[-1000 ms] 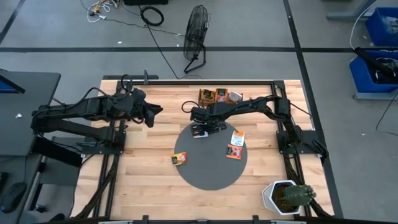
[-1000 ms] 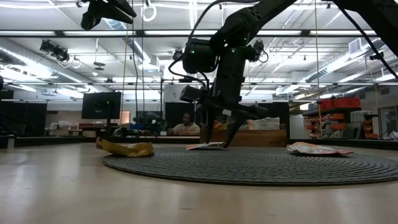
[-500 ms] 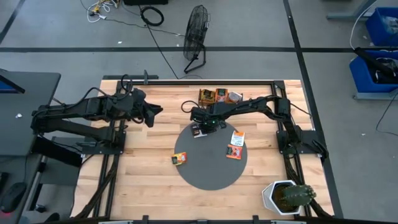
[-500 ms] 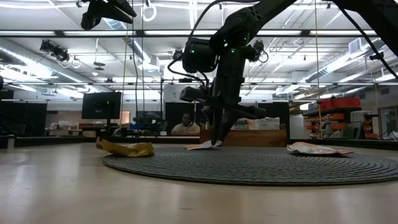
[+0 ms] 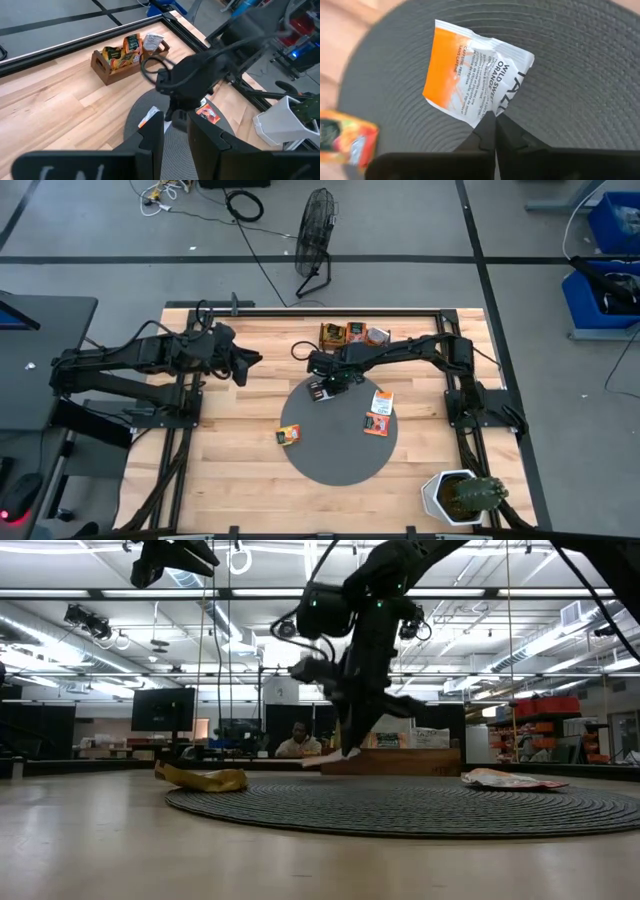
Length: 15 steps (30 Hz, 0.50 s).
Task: Pick & Place Tea
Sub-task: Put the white tea bag into the right section of the wooden organizer
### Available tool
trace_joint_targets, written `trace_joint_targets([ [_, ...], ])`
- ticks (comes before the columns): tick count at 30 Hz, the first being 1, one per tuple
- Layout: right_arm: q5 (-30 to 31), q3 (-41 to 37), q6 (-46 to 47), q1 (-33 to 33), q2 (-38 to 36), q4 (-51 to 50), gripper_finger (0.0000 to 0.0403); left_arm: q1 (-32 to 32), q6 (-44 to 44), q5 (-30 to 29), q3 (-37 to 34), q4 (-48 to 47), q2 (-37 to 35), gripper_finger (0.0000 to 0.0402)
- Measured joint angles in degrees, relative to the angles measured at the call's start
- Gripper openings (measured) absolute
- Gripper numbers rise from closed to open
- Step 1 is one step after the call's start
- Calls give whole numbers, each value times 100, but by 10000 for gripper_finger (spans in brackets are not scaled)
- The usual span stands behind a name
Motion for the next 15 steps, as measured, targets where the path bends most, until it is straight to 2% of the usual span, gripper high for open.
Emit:
trace_joint_targets([
  [3, -3, 0, -159, 20, -211, 32, 1, 0, 145, 161, 0, 1, 0, 87],
  [7, -27, 2, -916, 84, -609, 259, 1, 0, 252, 527, 0, -2, 0, 87],
  [11, 113, 53, -2047, 252, -1068, 369, 0, 6, 88, 641, 0, 1, 28, 87],
  [15, 695, 319, -3526, 482, -1302, 330, 0, 122, -112, 633, 2, 192, 151, 87],
])
